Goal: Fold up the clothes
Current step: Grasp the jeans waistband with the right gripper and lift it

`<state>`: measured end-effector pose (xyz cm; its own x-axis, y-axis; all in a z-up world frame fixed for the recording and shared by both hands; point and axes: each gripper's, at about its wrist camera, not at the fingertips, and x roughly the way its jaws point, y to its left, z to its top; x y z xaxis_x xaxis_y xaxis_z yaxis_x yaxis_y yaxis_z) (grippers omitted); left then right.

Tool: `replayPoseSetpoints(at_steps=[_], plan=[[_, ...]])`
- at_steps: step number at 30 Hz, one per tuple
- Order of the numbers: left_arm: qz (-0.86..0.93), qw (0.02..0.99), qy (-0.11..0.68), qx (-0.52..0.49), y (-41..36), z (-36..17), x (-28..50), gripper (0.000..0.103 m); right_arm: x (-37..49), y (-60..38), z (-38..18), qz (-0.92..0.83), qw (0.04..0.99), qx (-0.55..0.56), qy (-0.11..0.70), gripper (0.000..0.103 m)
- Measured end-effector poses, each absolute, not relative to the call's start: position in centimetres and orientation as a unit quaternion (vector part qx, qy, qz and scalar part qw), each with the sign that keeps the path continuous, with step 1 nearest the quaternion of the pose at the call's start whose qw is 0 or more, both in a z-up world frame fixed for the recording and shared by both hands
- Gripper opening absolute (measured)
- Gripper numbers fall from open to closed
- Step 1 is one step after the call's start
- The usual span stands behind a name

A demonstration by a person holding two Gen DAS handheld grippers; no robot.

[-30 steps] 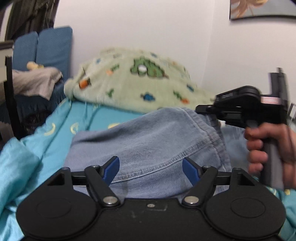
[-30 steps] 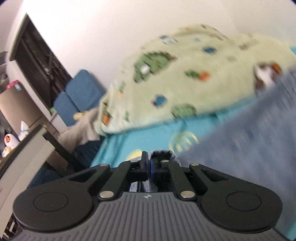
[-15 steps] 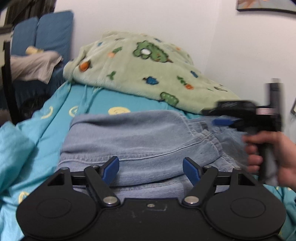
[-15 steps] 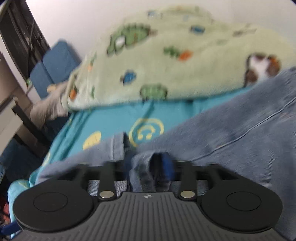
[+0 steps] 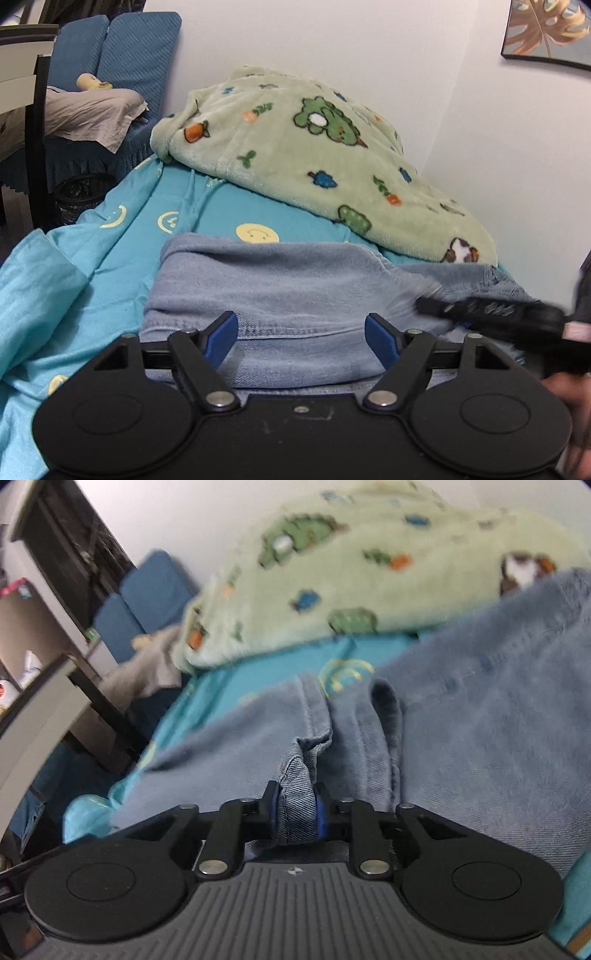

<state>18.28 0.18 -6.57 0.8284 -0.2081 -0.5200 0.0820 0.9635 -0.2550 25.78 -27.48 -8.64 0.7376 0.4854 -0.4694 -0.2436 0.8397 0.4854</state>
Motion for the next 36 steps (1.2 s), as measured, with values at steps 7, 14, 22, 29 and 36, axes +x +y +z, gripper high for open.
replayPoseSetpoints(at_steps=[7, 14, 22, 29, 36], plan=[[-0.069, 0.949, 0.288, -0.107, 0.4, -7.2, 18.8, 0.073, 23.3, -27.6, -7.3, 0.147, 0.922, 0.179, 0.312, 0.018], [-0.050, 0.944, 0.314, -0.090, 0.6, -8.8, 19.7, 0.073, 23.5, -30.2, -12.1, 0.140, 0.876, 0.260, 0.382, 0.020], [-0.041, 0.942, 0.328, -0.054, -0.2, -9.9, 20.1, 0.074, 22.8, -41.2, -7.3, 0.007, 0.912, 0.299, 0.281, 0.058], [-0.036, 0.943, 0.329, -0.047, -0.8, -10.1, 20.4, 0.076, 24.0, -52.9, -12.6, -0.129, 0.851, 0.435, 0.263, 0.075], [-0.025, 0.945, 0.326, -0.031, -1.5, -10.4, 21.0, 0.077, 28.3, -53.0, -15.2, -0.120, 0.858, 0.416, 0.276, 0.098]])
